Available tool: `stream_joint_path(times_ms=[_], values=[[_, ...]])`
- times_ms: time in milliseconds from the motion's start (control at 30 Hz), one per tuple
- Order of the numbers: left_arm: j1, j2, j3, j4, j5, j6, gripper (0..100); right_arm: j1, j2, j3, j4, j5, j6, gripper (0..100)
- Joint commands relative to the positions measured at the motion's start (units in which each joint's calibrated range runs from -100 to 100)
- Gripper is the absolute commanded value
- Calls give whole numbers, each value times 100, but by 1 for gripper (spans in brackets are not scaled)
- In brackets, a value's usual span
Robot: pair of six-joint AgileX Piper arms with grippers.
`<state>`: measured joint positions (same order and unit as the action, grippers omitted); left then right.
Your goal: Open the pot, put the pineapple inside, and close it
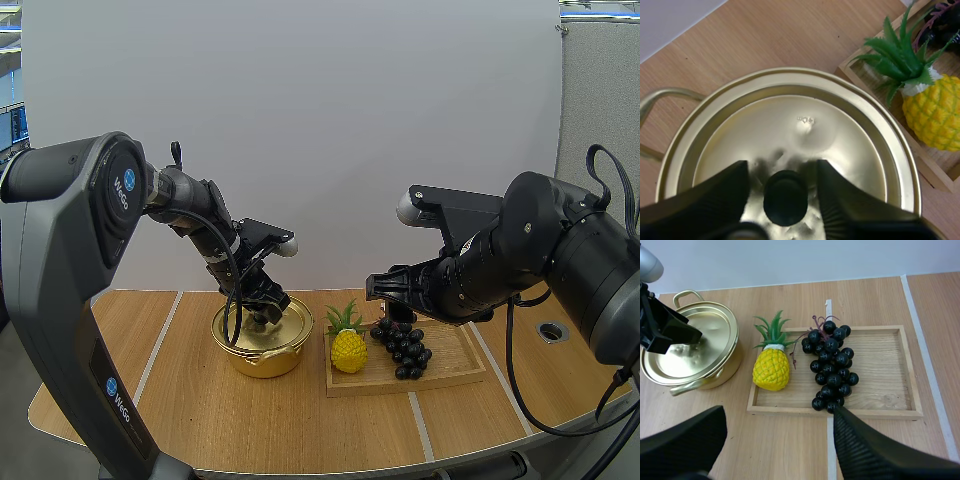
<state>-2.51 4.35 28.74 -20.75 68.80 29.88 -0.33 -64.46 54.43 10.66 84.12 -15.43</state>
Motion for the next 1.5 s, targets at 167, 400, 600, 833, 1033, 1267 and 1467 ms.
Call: stream_joint_path(times_ms=[167,400,600,833,1033,1267,1467], values=[[-13,-58,-52,19,290,-53,0,14,-16,-54,5,-93,-36,100],[-13,-948,-554,19,832,-290,0,14,-16,-54,5,-93,-36,100],[-13,-2121,-2068,200,1529,-648,0,14,-16,-54,17,-110,-36,100],[-13,-2831,-4662,1010,1594,-1209,0,14,-16,-54,17,-131,-36,100],[-13,-2828,-6880,1143,2080,-1229,0,14,-16,-54,17,-152,-36,100],[-13,-2597,-8857,1572,2025,-1391,0,14,-16,-54,31,-341,-36,100],[-13,-2464,-9212,1628,1783,-1481,0,14,-16,-54,101,-574,-58,100]])
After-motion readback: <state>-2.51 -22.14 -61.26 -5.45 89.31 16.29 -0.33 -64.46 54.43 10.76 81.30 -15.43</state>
